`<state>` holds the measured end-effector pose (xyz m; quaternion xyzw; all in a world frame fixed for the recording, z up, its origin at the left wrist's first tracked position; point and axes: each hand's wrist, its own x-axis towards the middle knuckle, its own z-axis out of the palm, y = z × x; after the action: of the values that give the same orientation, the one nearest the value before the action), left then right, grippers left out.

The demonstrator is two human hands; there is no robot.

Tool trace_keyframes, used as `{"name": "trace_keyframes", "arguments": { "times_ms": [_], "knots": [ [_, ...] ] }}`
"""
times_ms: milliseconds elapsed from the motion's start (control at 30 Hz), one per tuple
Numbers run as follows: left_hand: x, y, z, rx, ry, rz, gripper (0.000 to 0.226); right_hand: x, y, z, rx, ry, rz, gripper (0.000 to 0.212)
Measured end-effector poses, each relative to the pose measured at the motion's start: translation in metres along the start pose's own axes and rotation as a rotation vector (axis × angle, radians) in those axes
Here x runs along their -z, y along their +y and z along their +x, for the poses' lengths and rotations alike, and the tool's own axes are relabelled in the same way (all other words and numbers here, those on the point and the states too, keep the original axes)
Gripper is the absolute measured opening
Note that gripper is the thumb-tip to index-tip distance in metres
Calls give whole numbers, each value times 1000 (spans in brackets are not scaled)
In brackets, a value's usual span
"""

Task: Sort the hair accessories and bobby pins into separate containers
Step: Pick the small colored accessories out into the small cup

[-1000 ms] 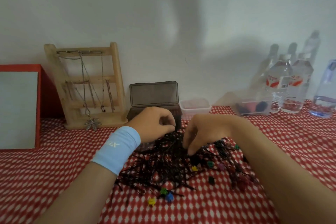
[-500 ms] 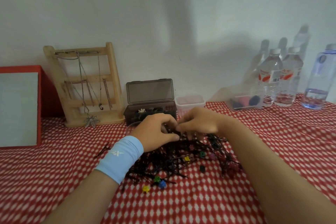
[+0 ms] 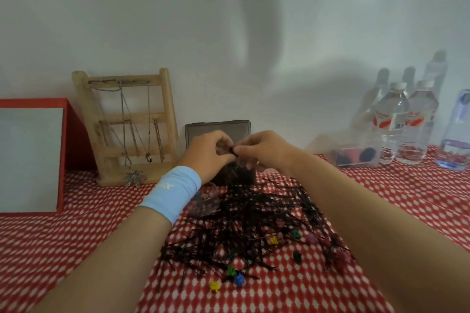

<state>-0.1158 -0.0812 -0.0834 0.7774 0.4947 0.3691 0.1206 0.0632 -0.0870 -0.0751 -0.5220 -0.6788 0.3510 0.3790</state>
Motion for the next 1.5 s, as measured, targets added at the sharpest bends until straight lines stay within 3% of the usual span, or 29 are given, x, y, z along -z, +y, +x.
{"name": "trace_keyframes", "arguments": {
  "times_ms": [233, 333, 467, 600, 700, 1000, 1267, 1367, 1500],
  "knots": [
    [1, -24, 10, 51, -109, 110, 26, -8, 5, 35, 75, 52, -353, 24],
    [-5, -29, 2, 30, -160, 117, 20, -1, 9, 23, 141, 81, -439, 14],
    [-14, -13, -14, -24, -218, 85, 18, 11, 10, -8, 127, -96, -533, 8],
    [-26, 16, -31, -117, -364, 59, 11, 26, 12, -33, -1, -376, -683, 7],
    [-39, 31, -46, -149, -462, 7, 10, 33, 19, -49, -80, -463, -763, 6],
    [-58, 42, -60, -196, -513, 108, 18, 35, 30, -77, -140, -438, -764, 24],
    [-43, 28, -60, -154, -570, 262, 16, 28, 34, -70, -72, -375, -714, 6],
    [-40, 27, -59, -140, -575, 273, 23, 25, 36, -64, -61, -349, -749, 6],
    [-47, 27, -58, -148, -496, 213, 14, 27, 34, -57, -30, -351, -772, 10]
  ]
}}
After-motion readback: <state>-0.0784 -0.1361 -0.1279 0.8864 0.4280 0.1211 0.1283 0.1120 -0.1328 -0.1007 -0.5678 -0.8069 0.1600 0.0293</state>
